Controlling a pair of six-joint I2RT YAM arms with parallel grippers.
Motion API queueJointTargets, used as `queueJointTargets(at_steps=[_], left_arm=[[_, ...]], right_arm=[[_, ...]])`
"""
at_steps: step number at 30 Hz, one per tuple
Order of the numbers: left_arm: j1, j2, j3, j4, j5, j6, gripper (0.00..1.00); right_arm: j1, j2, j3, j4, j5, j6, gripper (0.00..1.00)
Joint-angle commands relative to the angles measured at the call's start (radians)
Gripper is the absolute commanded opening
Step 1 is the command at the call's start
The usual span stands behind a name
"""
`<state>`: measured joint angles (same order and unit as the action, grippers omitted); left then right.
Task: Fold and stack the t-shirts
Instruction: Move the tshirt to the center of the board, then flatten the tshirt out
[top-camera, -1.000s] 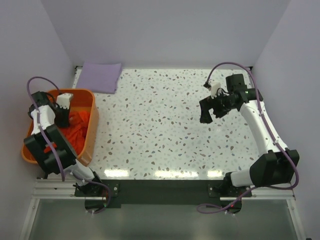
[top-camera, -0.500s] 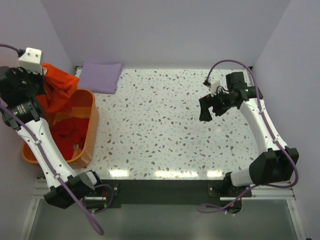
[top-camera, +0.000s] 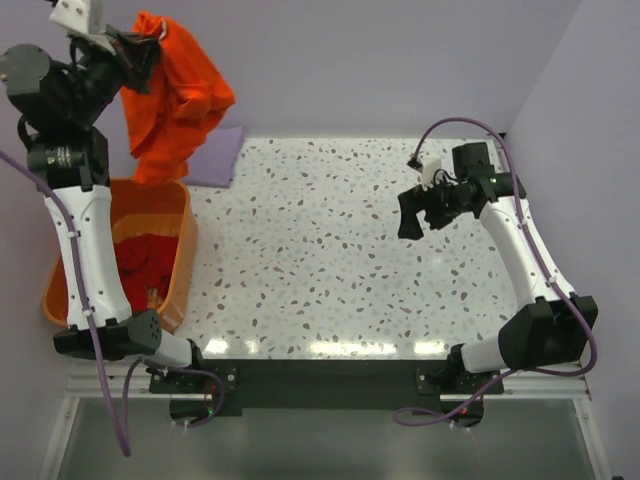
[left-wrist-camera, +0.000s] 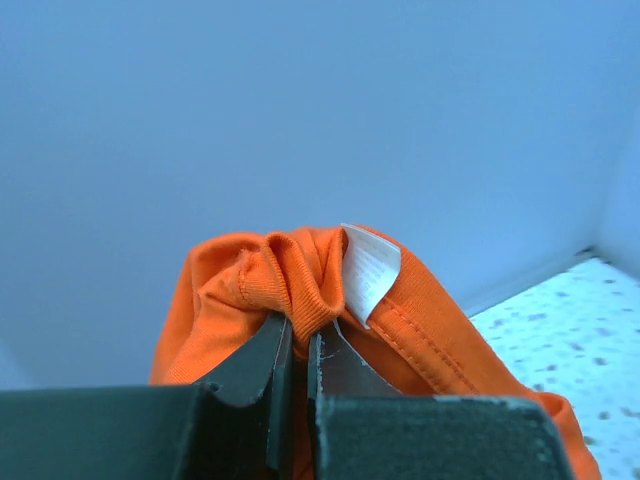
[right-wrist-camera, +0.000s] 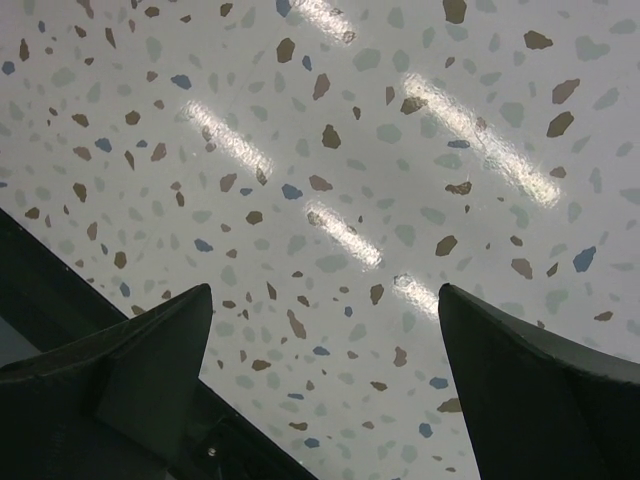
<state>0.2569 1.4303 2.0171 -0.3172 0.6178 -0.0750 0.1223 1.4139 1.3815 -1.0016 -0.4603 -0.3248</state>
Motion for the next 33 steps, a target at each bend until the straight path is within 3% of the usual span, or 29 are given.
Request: queueJointTargets(at_steps=[1, 6, 9, 11, 12, 14, 15, 17, 20, 25, 28, 33], left_arm=[[-0.169, 0.094, 0.081, 0.113, 0.074, -0.175, 0.0], [-0.471, 0.156, 0.011, 0.113, 0.05, -0.141, 0.0], [-0.568, 0.176, -0.043, 0.118, 0.098, -0.163, 0.0], [-0.553, 0.159, -0.156, 0.197, 0.167, -0.286, 0.32], [-0.504, 0.15, -0.208, 0.225, 0.183, -0.323, 0.54], [-0.432, 0.131, -0.376, 0.291, 0.18, -0.394, 0.86], [-0.354, 0.125, -0.417, 0.29, 0.165, -0.391, 0.89], [-0.294, 0.14, -0.462, 0.193, 0.102, -0.3, 0.91], [-0.301, 0.16, -0.465, 0.011, 0.046, -0.086, 0.91], [-0.425, 0.186, -0.549, -0.178, -0.013, 0.208, 0.85], [-0.516, 0.2, -0.634, -0.168, 0.003, 0.233, 0.83], [-0.664, 0.272, -0.684, -0.108, 0.039, 0.153, 0.79]], right_arm=[[-0.004, -0.03, 0.021, 0.043, 0.035, 0.038, 0.99], [-0.016, -0.087, -0.009, 0.064, 0.086, 0.067, 0.99], [-0.067, -0.105, -0.022, 0.063, 0.086, 0.082, 0.99], [-0.111, -0.101, -0.015, 0.037, 0.063, 0.069, 0.99], [-0.121, -0.098, -0.01, 0.023, 0.055, 0.06, 0.99], [-0.153, -0.093, -0.007, -0.008, 0.042, 0.031, 0.99], [-0.156, -0.096, -0.012, -0.011, 0.043, 0.021, 0.98], [-0.159, -0.105, -0.028, -0.022, 0.048, -0.015, 0.99], [-0.158, -0.092, -0.052, -0.043, 0.061, -0.06, 0.99], [-0.158, -0.018, -0.065, -0.078, 0.083, -0.117, 0.99], [-0.15, 0.062, -0.067, -0.11, 0.109, -0.131, 0.99], [-0.13, 0.148, -0.094, -0.089, 0.14, -0.115, 0.97]])
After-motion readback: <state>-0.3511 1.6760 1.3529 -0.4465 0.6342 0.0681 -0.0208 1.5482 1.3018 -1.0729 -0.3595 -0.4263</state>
